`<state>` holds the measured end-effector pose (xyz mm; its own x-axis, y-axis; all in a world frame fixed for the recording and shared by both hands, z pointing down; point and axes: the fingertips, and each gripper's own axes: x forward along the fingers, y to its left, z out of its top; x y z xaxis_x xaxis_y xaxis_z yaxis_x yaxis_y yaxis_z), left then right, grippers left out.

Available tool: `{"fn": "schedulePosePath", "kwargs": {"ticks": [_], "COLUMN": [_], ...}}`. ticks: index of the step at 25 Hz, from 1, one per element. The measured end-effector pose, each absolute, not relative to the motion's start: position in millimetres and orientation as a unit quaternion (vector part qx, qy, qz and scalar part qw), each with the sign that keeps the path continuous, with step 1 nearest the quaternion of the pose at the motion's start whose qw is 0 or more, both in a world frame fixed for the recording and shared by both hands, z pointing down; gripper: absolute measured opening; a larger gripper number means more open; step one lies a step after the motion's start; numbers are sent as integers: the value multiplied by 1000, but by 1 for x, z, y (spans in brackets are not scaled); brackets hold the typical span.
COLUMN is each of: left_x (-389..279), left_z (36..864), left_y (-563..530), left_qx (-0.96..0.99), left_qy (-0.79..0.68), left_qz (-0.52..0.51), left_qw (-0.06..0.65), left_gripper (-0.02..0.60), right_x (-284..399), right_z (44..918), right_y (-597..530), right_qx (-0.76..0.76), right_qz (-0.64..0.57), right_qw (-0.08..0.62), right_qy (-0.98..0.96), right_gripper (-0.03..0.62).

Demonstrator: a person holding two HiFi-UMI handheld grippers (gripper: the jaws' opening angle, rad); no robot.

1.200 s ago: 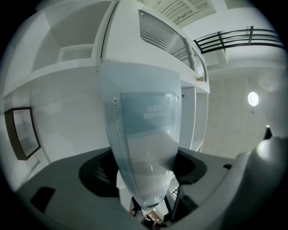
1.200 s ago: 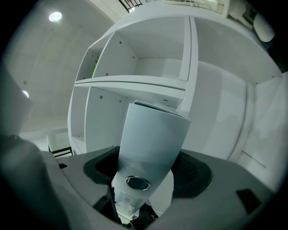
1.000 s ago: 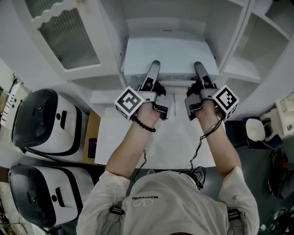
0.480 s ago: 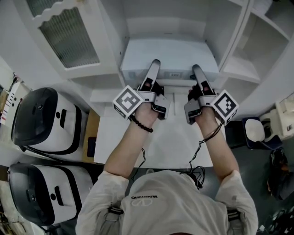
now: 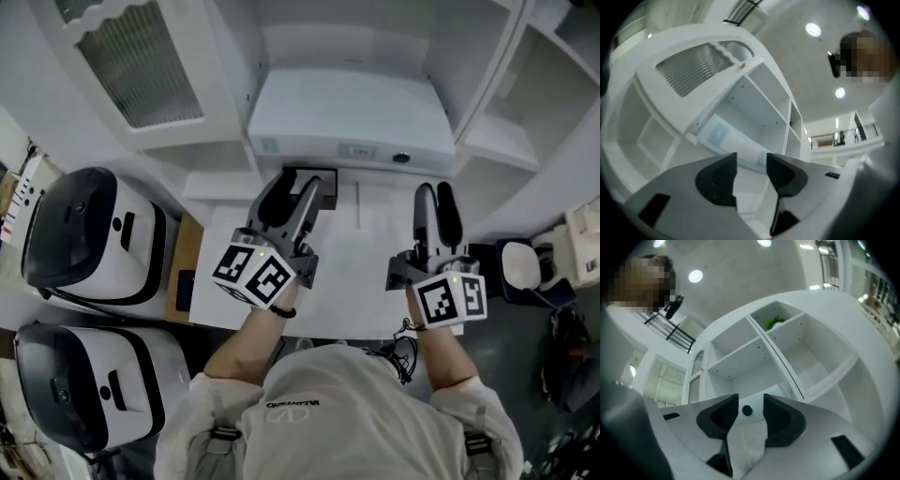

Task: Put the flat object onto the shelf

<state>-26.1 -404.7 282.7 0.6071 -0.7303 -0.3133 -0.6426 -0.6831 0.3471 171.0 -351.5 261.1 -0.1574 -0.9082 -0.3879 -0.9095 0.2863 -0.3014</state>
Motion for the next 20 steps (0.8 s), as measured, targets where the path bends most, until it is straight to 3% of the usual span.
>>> {"fn": "schedulePosePath", "kwargs": {"ticks": [3, 5, 9, 20], "left_x": [-24, -18, -8, -2], "left_z": [270, 264, 263, 265], "left_y": [-402, -406, -422, -465], "left_qx": [889, 883, 878, 874], "left_qy": [-429, -446, -460, -470], "left_qz": [-160, -126, -100, -112], "left_qw": [-20, -70, -85, -48], "left_gripper": [58, 18, 5, 5], "right_x": [152, 147, 146, 154], "right_z": [249, 252, 267, 267], "right_y": [-352, -365, -396, -435], "right_qx": [-597, -598, -614, -623], "right_qz": [60, 49, 12, -8], "right_qw": [212, 191, 158, 168], "right_qy": [771, 777, 773, 764], "right_gripper": [84, 37, 11, 11]}}
